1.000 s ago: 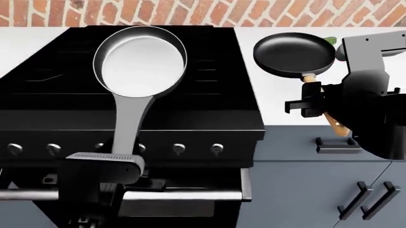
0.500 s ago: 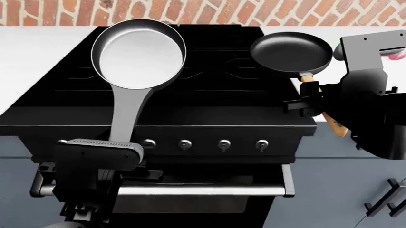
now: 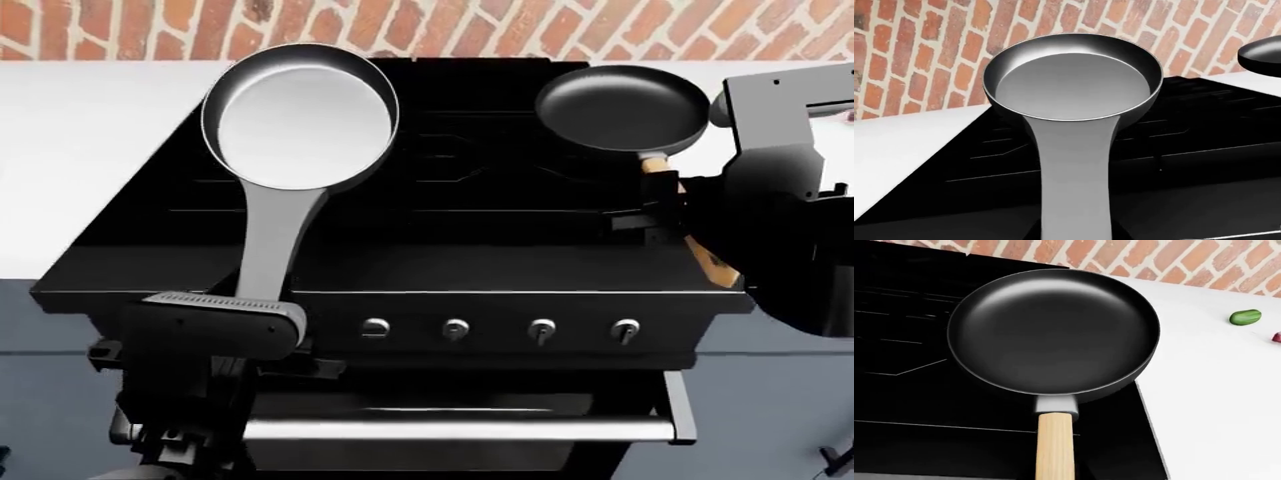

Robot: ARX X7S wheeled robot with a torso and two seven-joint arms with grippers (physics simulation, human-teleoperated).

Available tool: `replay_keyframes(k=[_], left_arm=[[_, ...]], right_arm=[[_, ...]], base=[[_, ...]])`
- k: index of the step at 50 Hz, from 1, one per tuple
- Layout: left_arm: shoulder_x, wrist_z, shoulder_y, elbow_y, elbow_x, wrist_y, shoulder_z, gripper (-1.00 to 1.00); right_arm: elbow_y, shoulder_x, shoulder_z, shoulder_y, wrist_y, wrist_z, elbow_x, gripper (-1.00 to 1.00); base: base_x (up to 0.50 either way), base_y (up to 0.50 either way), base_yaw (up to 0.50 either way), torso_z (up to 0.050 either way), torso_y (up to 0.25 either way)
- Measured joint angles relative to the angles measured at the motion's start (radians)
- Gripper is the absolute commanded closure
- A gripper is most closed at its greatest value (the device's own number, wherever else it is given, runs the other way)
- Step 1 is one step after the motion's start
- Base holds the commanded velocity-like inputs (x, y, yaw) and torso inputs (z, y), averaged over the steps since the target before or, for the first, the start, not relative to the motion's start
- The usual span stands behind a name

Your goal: Place both pans onto different burners. Then place the pickle and the lamb chop on different pans.

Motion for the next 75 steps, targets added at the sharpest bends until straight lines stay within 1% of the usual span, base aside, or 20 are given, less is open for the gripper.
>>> replay_keyframes(k=[16, 25, 37, 75], left_arm=[[0.006, -0.004, -0.004, 0.002, -0.004, -0.010, 0.004, 1.00], [0.007, -0.013, -0.009, 0.006, -0.012, -0.018, 0.001, 1.00], [0.011, -0.014, -0.012, 0.011, -0.015, -0.018, 0.003, 1.00], [0.024, -0.006, -0.022, 0.000, -0.012, -0.029, 0.011, 1.00]], right_arm=[[0.005, 0.008, -0.009, -0.005, -0.012, 0.003, 0.008, 1.00], [0.017, 0.008, -0.019, -0.004, -0.018, -0.002, 0.019, 1.00], [0.074, 0.012, -0.052, -0.004, -0.026, -0.020, -0.016, 1.00], [0.189, 0.000, -0.175, 0.006, -0.107, -0.189, -0.122, 1.00]], base=[[0.17, 0.27, 0.00, 0.001, 0.005], [0.01, 0.00, 0.00, 0.001, 0.005], [0.00, 0.00, 0.00, 0.002, 0.004], [0.00, 0.00, 0.00, 0.001, 0.004]])
